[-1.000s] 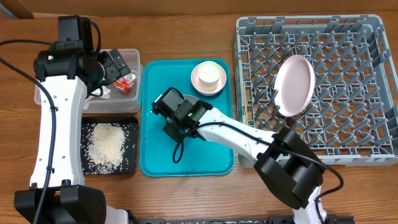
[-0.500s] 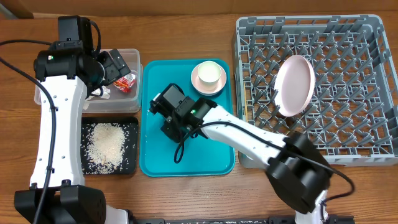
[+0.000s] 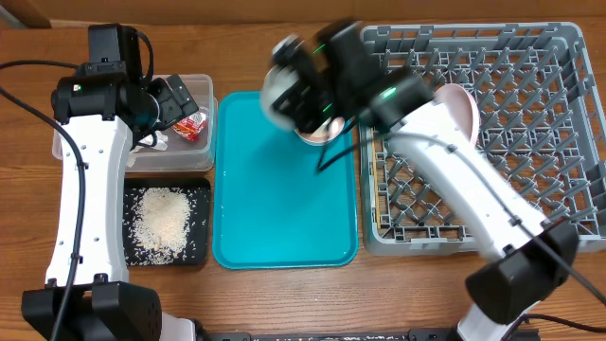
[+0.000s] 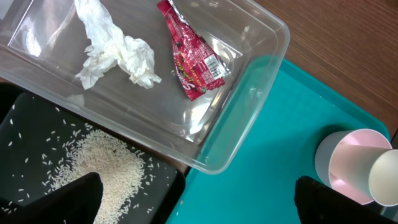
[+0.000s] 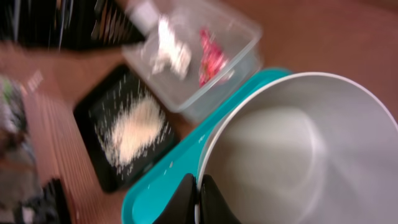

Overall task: Sort waste into correct bins and load items into the dishwasher
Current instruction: 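Lift the white bowl and carry it to the rack's back corner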

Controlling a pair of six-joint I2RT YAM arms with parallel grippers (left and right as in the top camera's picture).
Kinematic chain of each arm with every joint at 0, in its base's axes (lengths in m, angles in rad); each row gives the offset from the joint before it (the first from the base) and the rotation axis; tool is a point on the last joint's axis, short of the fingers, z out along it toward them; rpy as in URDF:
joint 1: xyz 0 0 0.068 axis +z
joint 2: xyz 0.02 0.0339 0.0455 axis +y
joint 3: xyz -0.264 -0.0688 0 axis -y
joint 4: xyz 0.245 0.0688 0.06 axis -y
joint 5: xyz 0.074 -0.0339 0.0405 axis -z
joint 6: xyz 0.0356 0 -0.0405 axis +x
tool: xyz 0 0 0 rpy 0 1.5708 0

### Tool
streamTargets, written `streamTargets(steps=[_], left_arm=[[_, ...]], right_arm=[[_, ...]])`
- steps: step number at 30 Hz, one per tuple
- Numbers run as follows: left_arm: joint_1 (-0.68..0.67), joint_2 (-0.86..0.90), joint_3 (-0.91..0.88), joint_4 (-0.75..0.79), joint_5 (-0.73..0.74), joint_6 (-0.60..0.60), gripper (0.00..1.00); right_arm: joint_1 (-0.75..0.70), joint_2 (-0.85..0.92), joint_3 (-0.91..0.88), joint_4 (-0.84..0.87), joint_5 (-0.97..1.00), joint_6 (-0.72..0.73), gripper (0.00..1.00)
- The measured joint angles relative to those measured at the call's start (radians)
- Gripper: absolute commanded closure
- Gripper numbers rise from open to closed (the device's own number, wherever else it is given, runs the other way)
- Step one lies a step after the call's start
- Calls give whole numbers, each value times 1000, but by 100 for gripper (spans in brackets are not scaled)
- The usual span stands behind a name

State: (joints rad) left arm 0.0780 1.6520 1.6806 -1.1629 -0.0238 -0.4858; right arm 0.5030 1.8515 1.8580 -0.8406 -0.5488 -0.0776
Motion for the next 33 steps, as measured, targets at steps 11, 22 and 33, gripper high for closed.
streamTargets(steps=[11,22,33], left_arm=[[0,0,0,0,0,0,0],[0,0,0,0,0,0,0],[0,0,0,0,0,0,0]], right_arm=[[-477,43,4,328,-616,7,96],[-574,305,6,838,-855,278,96],[-588,472,5,1019,-776,551,96]])
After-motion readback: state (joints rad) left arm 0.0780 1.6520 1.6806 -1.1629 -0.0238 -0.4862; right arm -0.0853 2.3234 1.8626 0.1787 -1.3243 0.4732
